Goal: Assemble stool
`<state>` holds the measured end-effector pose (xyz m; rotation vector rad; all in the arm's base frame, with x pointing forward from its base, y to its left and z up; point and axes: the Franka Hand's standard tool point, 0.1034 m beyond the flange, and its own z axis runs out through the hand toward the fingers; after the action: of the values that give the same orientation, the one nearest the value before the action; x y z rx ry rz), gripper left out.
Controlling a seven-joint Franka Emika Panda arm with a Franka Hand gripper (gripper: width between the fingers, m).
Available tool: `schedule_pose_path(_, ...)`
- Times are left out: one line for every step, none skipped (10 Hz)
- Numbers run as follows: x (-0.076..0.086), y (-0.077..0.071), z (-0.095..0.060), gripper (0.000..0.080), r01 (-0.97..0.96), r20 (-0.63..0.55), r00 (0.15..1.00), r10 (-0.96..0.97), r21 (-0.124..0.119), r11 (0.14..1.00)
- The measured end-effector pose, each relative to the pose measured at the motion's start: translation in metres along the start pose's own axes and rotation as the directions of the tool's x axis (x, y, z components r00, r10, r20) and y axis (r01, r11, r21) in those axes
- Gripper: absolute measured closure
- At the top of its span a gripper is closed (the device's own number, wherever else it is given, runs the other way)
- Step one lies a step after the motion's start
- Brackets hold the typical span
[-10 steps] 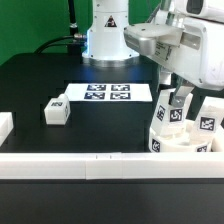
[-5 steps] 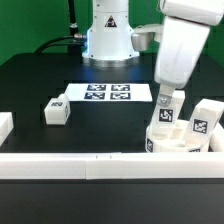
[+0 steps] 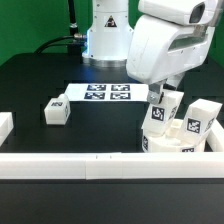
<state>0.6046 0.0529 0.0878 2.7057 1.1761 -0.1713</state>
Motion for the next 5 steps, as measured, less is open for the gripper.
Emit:
schedule_pose_path(-0.0012,0.0008,0.0003,0.0462,-0.113,-0.010,0.993,0.114,0.024,0.993)
schedule_pose_path(-0.0024,0.0012,0.0008,0.0462,-0.241,-0.011,0.970,0.242,0.052,0.969)
schedule_pose_path(-0.0023,0.0013,0.0010,0.0462,-0.357,-0.001,0.934,0.358,0.070,0.932)
schedule_pose_path(-0.0013,0.0011,0.0007,0.0462,-0.437,0.005,0.899,0.438,0.081,0.896)
schedule_pose_path(0.0002,0.0003,0.0004,0.0462,-0.515,0.007,0.856,0.516,0.083,0.853)
